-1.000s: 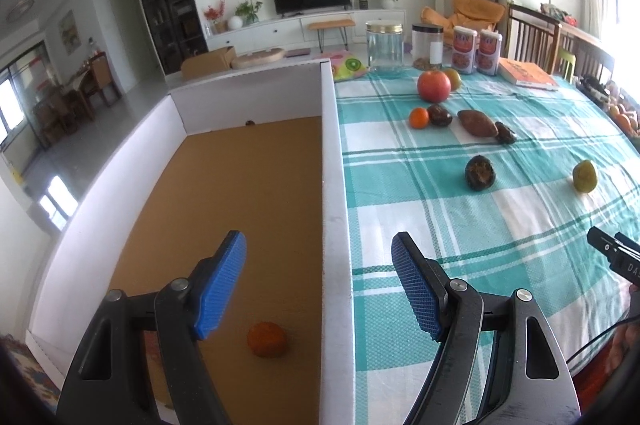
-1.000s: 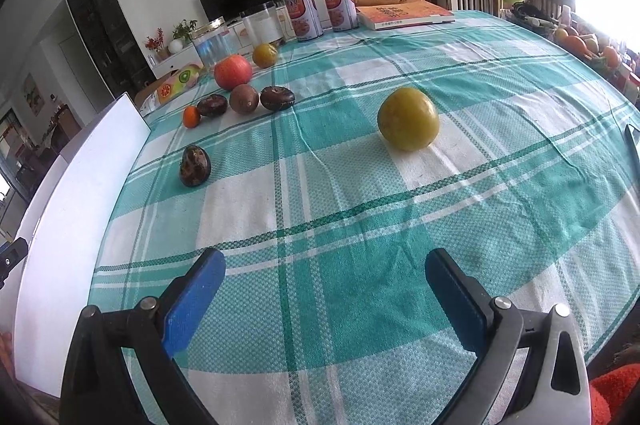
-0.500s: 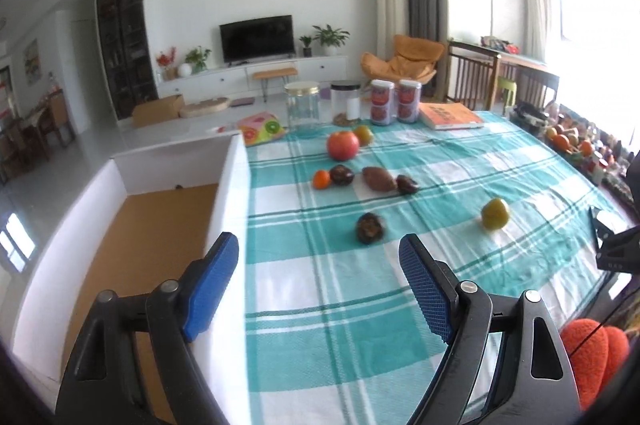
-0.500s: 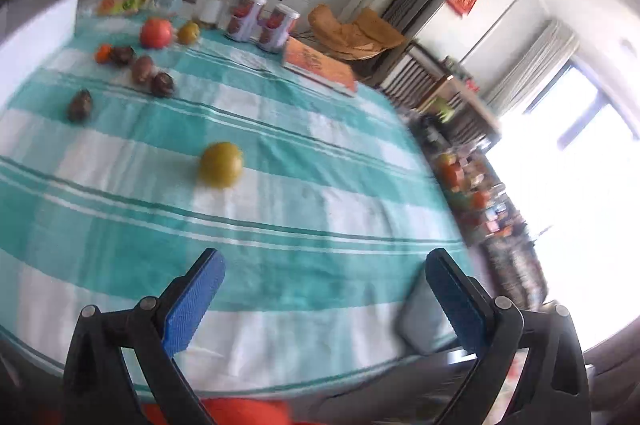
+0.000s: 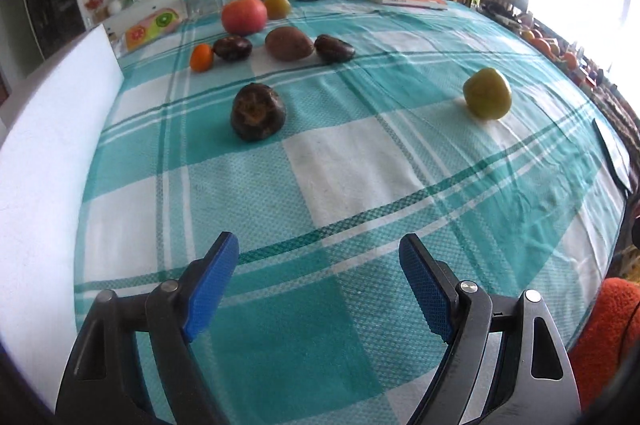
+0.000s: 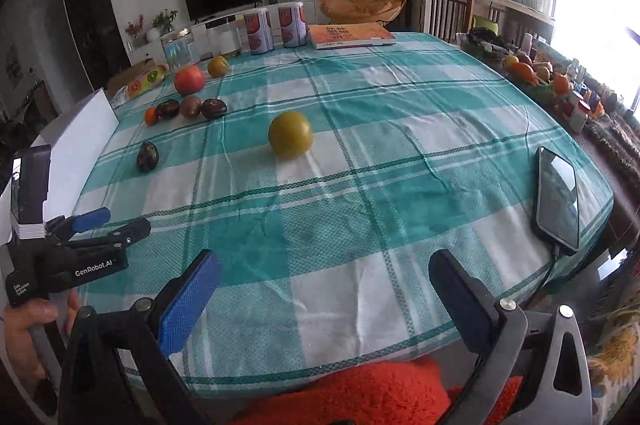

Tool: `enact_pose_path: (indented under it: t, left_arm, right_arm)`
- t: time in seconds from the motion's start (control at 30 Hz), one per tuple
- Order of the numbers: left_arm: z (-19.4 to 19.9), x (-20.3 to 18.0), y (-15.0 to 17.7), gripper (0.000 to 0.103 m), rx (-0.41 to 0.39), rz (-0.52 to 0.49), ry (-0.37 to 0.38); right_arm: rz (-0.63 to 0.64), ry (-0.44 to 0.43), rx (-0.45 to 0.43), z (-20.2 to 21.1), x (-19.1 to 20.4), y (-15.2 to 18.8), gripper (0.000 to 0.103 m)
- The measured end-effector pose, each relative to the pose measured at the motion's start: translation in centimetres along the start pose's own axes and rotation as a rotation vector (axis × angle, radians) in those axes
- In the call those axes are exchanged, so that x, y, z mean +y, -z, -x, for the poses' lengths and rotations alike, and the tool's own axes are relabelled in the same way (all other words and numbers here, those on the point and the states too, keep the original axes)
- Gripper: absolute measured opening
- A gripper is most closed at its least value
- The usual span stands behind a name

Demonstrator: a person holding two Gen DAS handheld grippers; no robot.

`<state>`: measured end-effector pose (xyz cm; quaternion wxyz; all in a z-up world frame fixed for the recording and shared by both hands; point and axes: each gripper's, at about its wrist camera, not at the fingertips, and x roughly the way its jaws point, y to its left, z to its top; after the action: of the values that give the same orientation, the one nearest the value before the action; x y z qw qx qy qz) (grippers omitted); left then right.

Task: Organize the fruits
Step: 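Move the left tool to the dark brown fruit while the right tool approaches the yellow citrus, then close the left tool on the dark brown fruit while the right tool grips the yellow citrus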

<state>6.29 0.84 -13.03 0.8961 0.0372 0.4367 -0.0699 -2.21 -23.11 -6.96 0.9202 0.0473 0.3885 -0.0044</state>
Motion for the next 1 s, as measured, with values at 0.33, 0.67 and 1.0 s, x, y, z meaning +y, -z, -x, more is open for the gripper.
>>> enact_pose_path:
  t: [0.33,0.67,1.0]
  left_arm:
    - [-1.0,1.0,0.2,0.086,-0.025,0.042,0.017]
    - [-1.1,0.9,0.1,0.089,-0.022,0.030,0.024]
    - [-1.0,2.3,-0.7,0.090,-0.016,0.105,0.126]
  right_arm:
    - [0.016,0.078,-0.145,2.1,1.7,1.3,0.103]
    - [0.059,0.111,-0.112,1.4,2.5,1.2,0.103]
    - [-0.025,-0.005,-0.136,1.8,0.6,1.3,0.103]
